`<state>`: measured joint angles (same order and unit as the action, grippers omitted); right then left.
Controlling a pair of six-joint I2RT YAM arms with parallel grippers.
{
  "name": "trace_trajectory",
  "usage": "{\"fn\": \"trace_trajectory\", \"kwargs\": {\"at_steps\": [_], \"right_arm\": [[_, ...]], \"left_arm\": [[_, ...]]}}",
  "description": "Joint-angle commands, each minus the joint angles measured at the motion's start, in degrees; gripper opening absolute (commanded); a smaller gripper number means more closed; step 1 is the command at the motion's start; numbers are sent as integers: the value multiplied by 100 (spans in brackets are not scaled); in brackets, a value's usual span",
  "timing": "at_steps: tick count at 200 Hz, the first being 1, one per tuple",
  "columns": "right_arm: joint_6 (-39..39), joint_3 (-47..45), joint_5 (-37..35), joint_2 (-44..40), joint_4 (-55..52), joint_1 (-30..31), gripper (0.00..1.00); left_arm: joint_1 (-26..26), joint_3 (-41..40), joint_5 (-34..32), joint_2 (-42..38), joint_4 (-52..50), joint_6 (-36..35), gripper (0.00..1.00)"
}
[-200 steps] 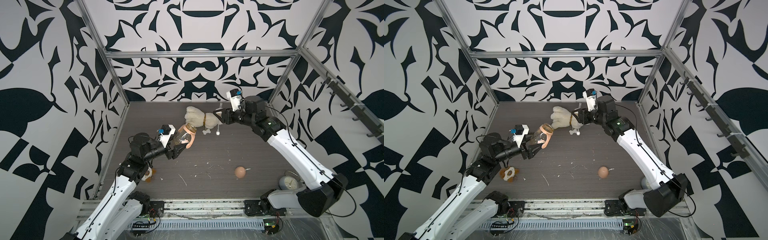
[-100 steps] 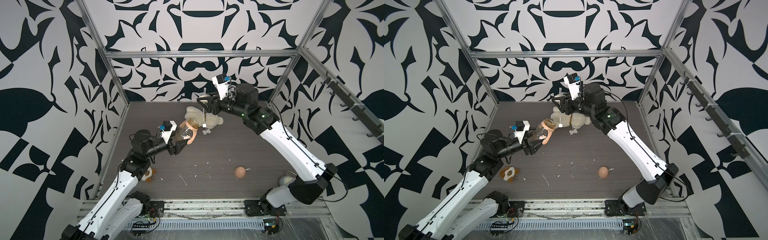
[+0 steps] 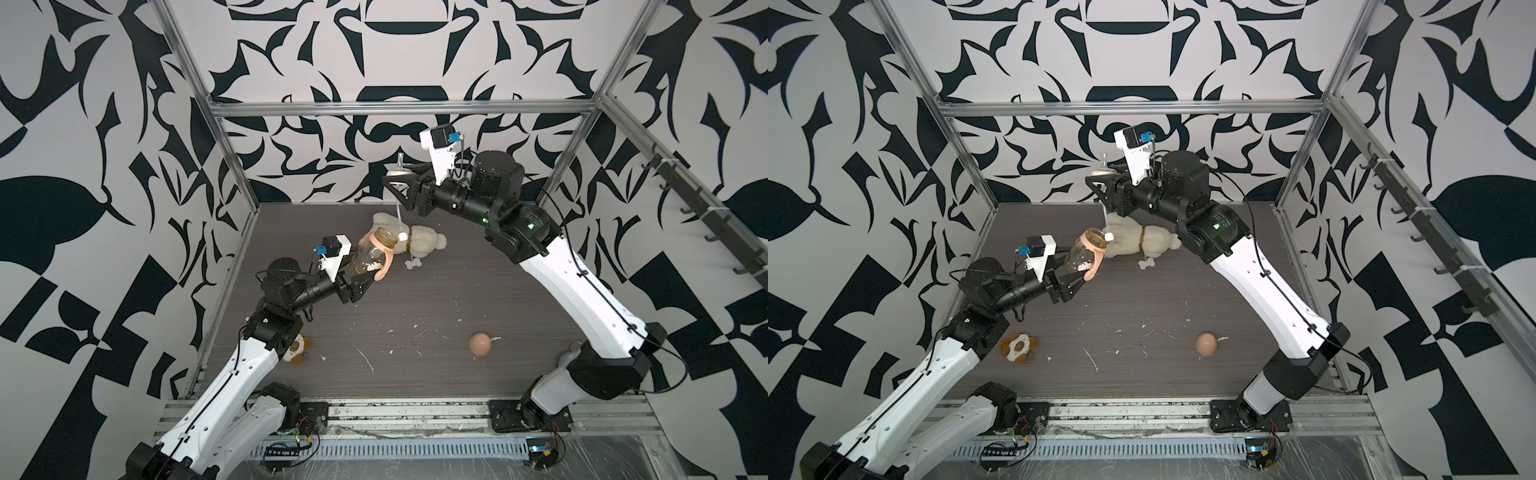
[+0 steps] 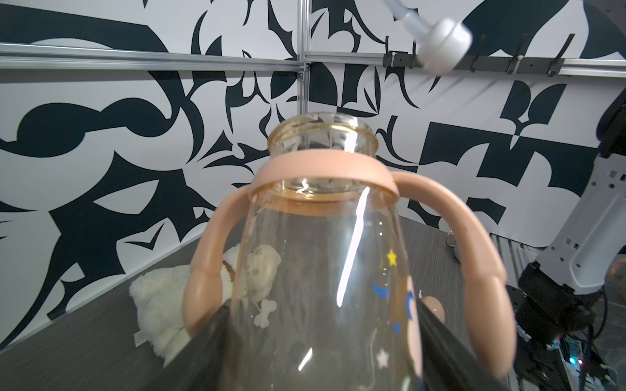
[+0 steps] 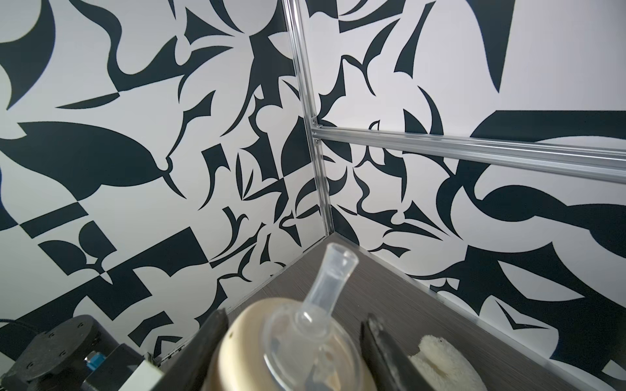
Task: Assemble the baby bottles
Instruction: Close the nipple on the baby bottle.
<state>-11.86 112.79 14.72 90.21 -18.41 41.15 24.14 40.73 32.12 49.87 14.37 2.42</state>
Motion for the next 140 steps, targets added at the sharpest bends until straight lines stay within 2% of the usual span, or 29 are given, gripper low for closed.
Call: {"fn": "trace_trajectory", "kwargs": {"at_steps": [1, 140], "right_arm": [[-15, 287, -70, -45, 334, 77, 35], [-127, 281, -154, -4, 563, 302, 34]], "left_arm": [[18, 232, -30, 39, 472, 160, 5], [21, 233, 7, 102, 602, 216, 5]]}}
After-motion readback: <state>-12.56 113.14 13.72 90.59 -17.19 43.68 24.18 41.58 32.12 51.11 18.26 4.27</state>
